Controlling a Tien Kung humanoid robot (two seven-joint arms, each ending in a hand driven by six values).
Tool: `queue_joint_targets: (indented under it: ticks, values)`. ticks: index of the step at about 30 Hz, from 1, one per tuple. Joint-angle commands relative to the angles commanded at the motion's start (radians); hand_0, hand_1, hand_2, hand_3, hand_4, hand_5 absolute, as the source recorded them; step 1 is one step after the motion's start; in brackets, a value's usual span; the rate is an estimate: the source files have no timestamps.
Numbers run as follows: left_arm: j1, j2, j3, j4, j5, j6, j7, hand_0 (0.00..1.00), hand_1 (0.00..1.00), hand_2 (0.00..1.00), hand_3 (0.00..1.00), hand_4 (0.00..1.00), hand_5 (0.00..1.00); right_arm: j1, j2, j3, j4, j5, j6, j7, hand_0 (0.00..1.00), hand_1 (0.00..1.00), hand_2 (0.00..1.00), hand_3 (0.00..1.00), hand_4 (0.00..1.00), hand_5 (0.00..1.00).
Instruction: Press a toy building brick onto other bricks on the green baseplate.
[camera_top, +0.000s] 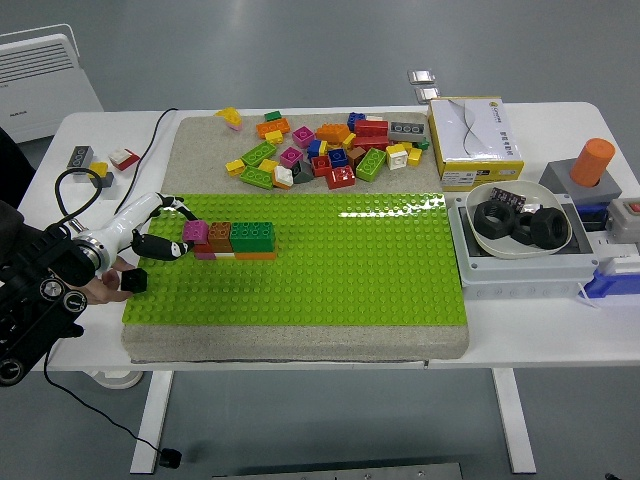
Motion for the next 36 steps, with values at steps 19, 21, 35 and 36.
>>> queue_joint_targets:
  ticks: [19, 21, 35, 36]
  values:
    - [-0.008, -0.028, 0.002, 0.035, -0.007, 0.008, -0.008, 0.934, 0.959, 0.94, 0.469, 0.707, 0.002, -0.001, 0.001, 0.019, 0.0, -0.02, 0.003, 0.001, 0.518, 0.679, 0.711, 0.74, 0.767, 0.842]
    - [-0.007, -0.029, 0.002, 0.038, -0.007, 0.008, -0.008, 0.933, 0.959, 0.94, 0.471, 0.704, 0.002, -0.001, 0.001, 0.02, 0.0, -0.021, 0.003, 0.001, 0.518, 0.678, 0.706, 0.74, 0.766, 0.841]
    - [-0.006, -0.034, -0.002, 0.042, -0.017, 0.01, -0.02, 0.933, 0.959, 0.943, 0.508, 0.502, 0.032, -0.001, 0.002, 0.022, 0.0, -0.023, 0.002, 0.0, 0.518, 0.677, 0.705, 0.739, 0.766, 0.839]
    - [-0.006, -0.034, -0.003, 0.042, -0.018, 0.009, -0.021, 0.933, 0.959, 0.943, 0.508, 0.502, 0.032, -0.001, 0.002, 0.023, 0.0, -0.023, 0.002, 0.0, 0.518, 0.677, 0.705, 0.739, 0.766, 0.839]
